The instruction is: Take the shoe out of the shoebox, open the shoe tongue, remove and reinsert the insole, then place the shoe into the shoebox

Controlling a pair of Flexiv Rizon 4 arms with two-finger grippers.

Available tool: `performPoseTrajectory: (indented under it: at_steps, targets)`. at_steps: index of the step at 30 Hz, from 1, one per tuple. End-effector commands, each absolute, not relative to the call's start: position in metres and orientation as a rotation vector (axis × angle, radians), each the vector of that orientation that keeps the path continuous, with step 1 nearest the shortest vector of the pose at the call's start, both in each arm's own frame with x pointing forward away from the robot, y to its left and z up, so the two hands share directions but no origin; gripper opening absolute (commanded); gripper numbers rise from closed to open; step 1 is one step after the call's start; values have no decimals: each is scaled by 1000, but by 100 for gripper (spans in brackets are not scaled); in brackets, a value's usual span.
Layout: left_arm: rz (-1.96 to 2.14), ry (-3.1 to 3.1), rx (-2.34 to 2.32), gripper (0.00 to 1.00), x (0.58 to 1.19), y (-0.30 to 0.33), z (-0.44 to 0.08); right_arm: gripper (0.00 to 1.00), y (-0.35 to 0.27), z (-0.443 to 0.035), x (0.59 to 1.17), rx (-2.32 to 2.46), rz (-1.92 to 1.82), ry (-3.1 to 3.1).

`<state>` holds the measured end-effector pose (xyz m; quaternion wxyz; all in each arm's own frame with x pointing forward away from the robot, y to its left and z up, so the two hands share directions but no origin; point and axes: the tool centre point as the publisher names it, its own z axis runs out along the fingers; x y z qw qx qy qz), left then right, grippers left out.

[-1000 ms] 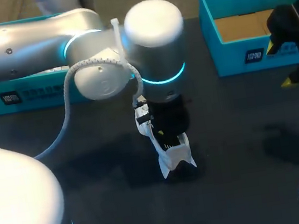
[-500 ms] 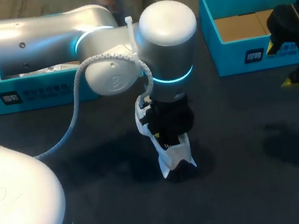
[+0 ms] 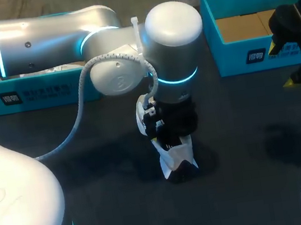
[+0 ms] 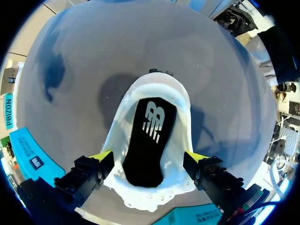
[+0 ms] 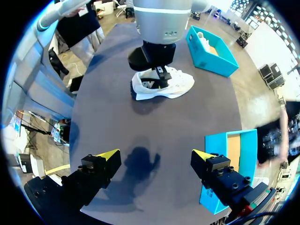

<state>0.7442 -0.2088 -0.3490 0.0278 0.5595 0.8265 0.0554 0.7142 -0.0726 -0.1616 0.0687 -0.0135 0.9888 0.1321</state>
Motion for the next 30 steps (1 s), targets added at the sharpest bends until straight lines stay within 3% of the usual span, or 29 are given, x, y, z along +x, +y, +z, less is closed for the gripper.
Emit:
performPoseTrajectory:
  at_steps: [1, 14, 30]
  targets:
    - [172, 2544, 1726, 100, 742, -206, -344, 100, -71, -162, 716, -40, 393, 2982]
    - [153, 2558, 1737, 100, 744, -203, -346, 100, -100, -142, 712, 17, 363, 2961]
    - [73, 2531, 1757, 100, 749, -198, -314, 100, -102, -145, 713, 33, 362, 2958]
